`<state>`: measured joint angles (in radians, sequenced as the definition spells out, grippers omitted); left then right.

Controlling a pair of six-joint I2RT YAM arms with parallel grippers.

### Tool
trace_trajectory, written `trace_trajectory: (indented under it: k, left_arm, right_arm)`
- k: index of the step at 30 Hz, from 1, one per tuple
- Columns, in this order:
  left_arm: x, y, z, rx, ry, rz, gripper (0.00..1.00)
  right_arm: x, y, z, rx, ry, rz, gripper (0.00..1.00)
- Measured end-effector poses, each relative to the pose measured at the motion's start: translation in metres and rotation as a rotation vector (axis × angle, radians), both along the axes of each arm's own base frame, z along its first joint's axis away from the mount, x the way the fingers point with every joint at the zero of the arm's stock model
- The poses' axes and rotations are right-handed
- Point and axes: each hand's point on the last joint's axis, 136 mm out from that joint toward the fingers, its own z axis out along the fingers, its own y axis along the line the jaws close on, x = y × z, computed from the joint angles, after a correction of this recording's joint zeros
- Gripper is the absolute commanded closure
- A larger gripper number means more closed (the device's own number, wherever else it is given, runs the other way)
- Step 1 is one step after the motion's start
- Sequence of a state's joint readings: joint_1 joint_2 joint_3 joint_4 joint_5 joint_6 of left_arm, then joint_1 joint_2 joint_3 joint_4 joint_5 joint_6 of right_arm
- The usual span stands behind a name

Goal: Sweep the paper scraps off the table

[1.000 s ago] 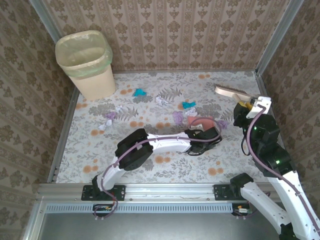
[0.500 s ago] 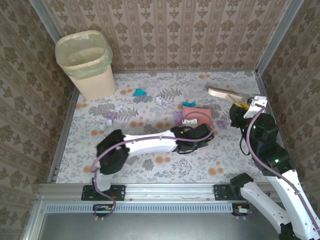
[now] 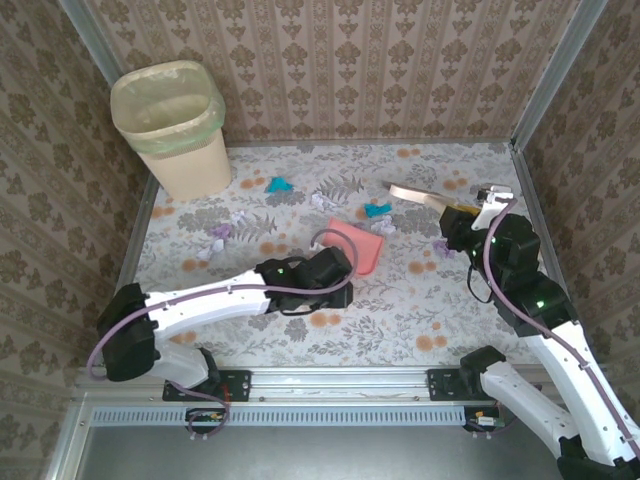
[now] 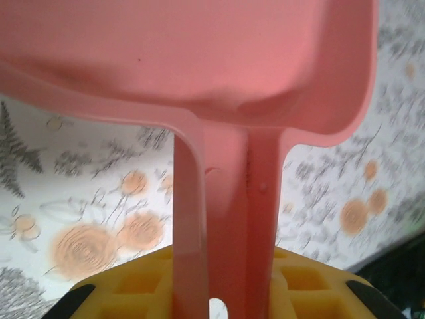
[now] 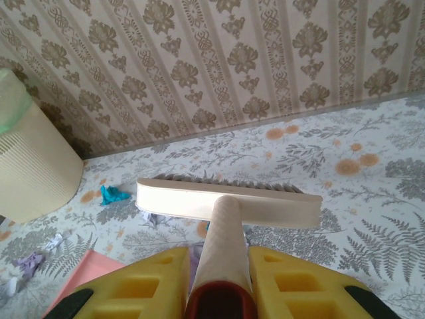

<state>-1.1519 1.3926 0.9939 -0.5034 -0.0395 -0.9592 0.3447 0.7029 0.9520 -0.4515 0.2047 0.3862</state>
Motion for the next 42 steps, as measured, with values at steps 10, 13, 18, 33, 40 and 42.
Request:
trace_trajectory:
  k: [10,13,18,33,40,42]
  left_arm:
    - [-0.017,0.051,-0.061,0.115,0.167,-0.104,0.85]
    - [-0.016,0.053,-0.067,0.123,0.184,-0.12,0.81]
    - [-0.01,0.057,-0.08,0.148,0.201,-0.139,0.77]
    - [0.003,0.062,-0.09,0.246,0.149,-0.206,0.33]
    - [-0.01,0.059,-0.082,0.358,0.024,-0.304,0.32]
    - [-0.012,0.061,-0.082,0.399,-0.016,-0.319,0.33]
  right_arm:
    - [0.011,0.014,-0.015,0.025,0.067,0.046,1.0]
    - [0.012,0.018,-0.016,0.035,0.072,0.058,1.0]
    - [0.016,0.023,-0.018,0.041,0.077,0.072,1.0]
    - [0.019,0.025,-0.017,0.044,0.071,0.077,1.0]
    - [0.018,0.025,-0.015,0.049,0.066,0.077,1.0]
    - [0.018,0.025,-0.013,0.054,0.06,0.077,1.0]
